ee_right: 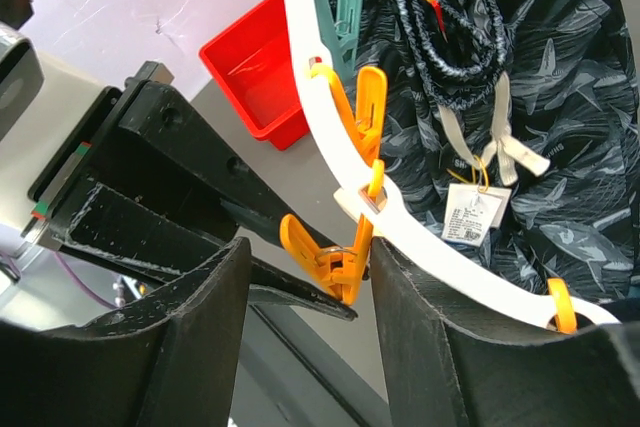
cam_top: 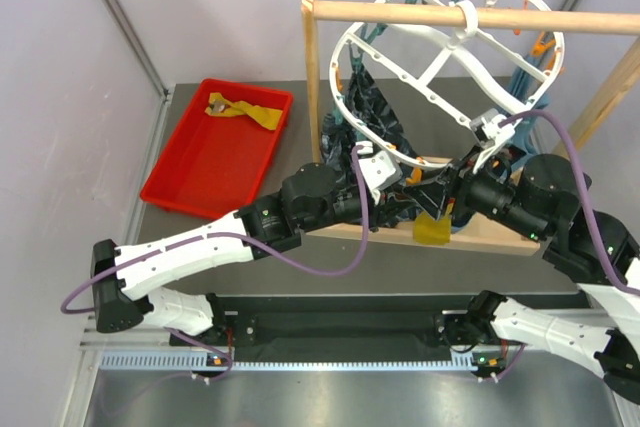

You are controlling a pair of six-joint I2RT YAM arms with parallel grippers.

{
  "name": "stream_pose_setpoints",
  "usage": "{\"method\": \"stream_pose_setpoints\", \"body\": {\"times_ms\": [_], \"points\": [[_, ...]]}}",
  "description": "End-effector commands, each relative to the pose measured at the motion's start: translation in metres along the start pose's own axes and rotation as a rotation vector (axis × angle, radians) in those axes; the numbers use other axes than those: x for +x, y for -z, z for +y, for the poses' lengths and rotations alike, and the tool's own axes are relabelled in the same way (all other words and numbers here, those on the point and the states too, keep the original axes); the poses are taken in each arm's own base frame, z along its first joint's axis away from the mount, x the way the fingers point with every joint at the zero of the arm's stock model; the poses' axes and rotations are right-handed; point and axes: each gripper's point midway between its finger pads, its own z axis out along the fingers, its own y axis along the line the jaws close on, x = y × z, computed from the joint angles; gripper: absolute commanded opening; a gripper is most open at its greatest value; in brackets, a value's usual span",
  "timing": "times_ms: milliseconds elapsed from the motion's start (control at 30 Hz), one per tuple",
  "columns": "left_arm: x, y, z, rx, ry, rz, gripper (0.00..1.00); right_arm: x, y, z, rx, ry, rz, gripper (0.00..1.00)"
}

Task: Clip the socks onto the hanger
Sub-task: Open the clamp at the hanger.

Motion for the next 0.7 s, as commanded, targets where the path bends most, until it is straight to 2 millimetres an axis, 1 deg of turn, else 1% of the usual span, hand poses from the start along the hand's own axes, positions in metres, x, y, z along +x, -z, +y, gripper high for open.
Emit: {"method": "stream_pose_setpoints", "body": {"times_ms": [0, 267, 500, 600, 667], "points": [[-0.033, 0.002, -0.021, 0.08, -0.024, -0.085, 0.0, -0.022, -0.015, -0.007, 0.055, 0.009, -0.092, 0.51], [-0.036, 0.0, -0.026, 0.091, -0.025, -0.091, 0.0, -0.028, -0.018, -0.01, 0.074, -0.008, -0.126, 0.47], [-0.031, -0.002, -0.026, 0.087, -0.024, -0.08, 0.0, -0.025, -0.024, -0.013, 0.085, -0.023, -0.134, 0.46], [-0.032, -0.002, -0.026, 0.087, -0.024, -0.082, 0.0, -0.024, -0.025, -0.015, 0.095, -0.03, -0.142, 0.43], [-0.032, -0.002, -0.025, 0.086, -0.024, -0.082, 0.0, -0.023, -0.026, -0.016, 0.097, -0.034, -0.14, 0.39]]}}
